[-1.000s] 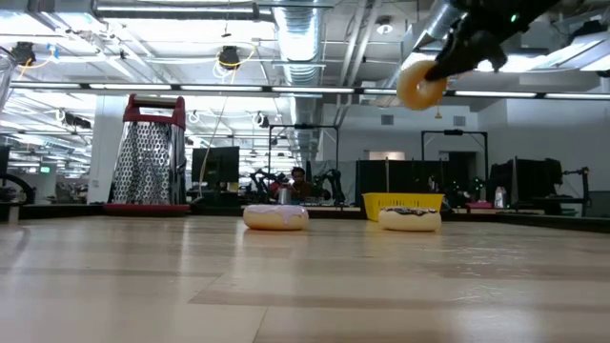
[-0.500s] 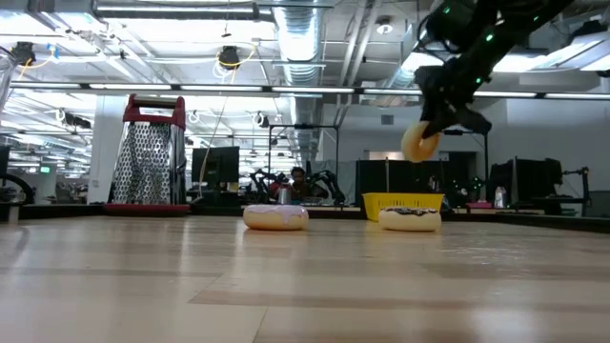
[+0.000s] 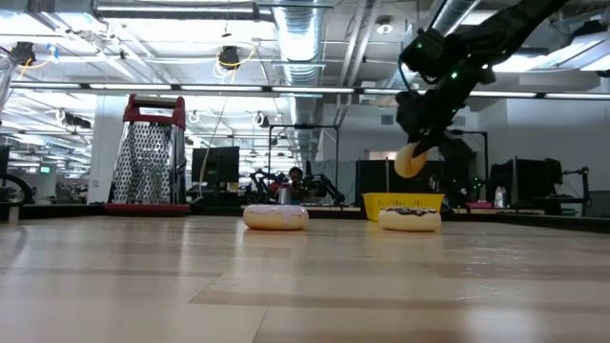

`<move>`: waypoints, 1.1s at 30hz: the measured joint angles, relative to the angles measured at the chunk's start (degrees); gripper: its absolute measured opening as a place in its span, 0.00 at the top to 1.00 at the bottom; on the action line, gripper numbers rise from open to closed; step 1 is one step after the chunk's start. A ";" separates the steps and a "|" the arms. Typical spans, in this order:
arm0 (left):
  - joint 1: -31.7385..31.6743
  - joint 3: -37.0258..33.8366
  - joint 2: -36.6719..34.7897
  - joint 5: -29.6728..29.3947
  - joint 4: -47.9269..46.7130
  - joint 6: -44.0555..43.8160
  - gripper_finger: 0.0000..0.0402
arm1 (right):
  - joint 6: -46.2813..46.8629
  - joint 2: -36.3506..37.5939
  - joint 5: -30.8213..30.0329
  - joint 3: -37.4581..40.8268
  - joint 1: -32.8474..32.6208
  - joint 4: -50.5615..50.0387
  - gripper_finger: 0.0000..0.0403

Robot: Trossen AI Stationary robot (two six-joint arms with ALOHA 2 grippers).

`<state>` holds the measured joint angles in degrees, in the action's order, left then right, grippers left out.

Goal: Pick & Place Food Item
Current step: Put the pink donut into the yellow bin

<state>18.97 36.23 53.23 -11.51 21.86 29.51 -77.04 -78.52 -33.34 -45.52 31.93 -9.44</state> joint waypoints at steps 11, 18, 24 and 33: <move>-1.97 0.00 0.00 4.00 0.01 -1.28 0.70 | 0.76 -12.33 -8.92 -2.56 -0.85 9.73 0.80; -1.97 0.00 0.00 4.00 -0.04 -1.46 0.70 | 2.41 -15.54 -11.50 -9.22 -2.72 4.53 0.80; -1.72 0.00 0.00 4.49 -0.41 -1.69 0.70 | 11.47 -15.54 -9.35 -13.14 -3.06 -6.57 0.80; -1.69 0.00 0.00 4.53 -0.41 -1.94 0.70 | 21.34 -15.56 -2.49 -13.35 -3.80 -7.52 0.80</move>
<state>17.28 36.23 53.23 -6.98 21.45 27.57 -55.70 -94.08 -35.83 -58.87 28.12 -16.95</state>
